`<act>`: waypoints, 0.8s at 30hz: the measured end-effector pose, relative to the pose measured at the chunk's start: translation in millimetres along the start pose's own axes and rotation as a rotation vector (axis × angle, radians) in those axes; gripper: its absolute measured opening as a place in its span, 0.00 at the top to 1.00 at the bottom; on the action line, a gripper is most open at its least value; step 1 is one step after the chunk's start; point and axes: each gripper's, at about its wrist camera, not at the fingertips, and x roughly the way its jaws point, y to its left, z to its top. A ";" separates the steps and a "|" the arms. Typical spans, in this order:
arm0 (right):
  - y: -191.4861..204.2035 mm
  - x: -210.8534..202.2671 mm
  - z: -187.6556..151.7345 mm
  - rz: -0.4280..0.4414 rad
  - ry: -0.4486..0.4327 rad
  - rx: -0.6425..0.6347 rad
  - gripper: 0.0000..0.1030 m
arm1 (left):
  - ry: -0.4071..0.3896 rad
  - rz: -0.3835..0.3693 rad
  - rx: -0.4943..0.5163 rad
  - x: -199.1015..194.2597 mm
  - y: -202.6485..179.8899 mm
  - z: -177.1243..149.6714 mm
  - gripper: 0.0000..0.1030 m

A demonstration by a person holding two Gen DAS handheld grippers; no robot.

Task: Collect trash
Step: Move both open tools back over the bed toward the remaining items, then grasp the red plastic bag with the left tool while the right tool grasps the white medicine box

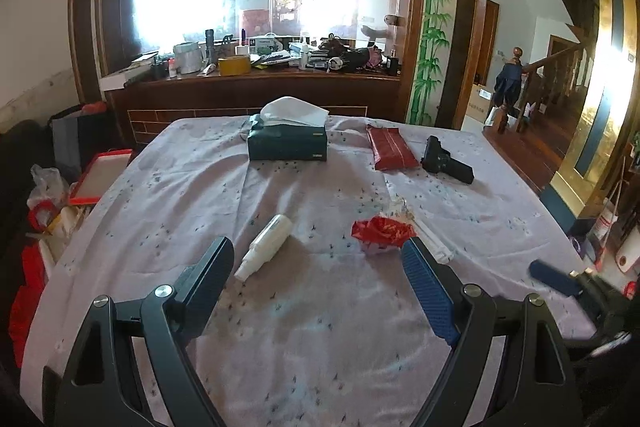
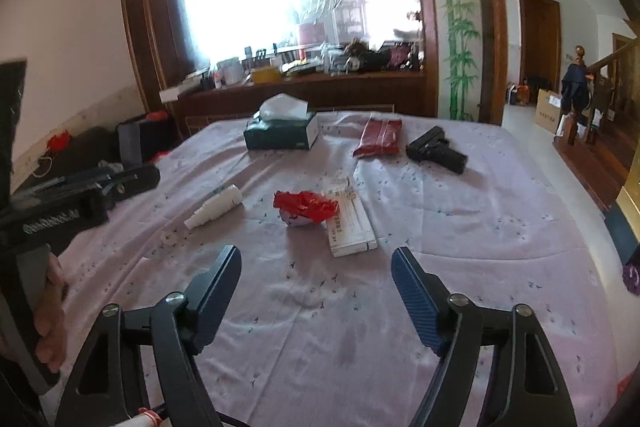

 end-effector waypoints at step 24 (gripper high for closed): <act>-28.0 149.1 20.4 -0.035 0.296 -0.052 0.37 | 0.397 -0.262 -0.257 162.2 -3.4 14.8 0.18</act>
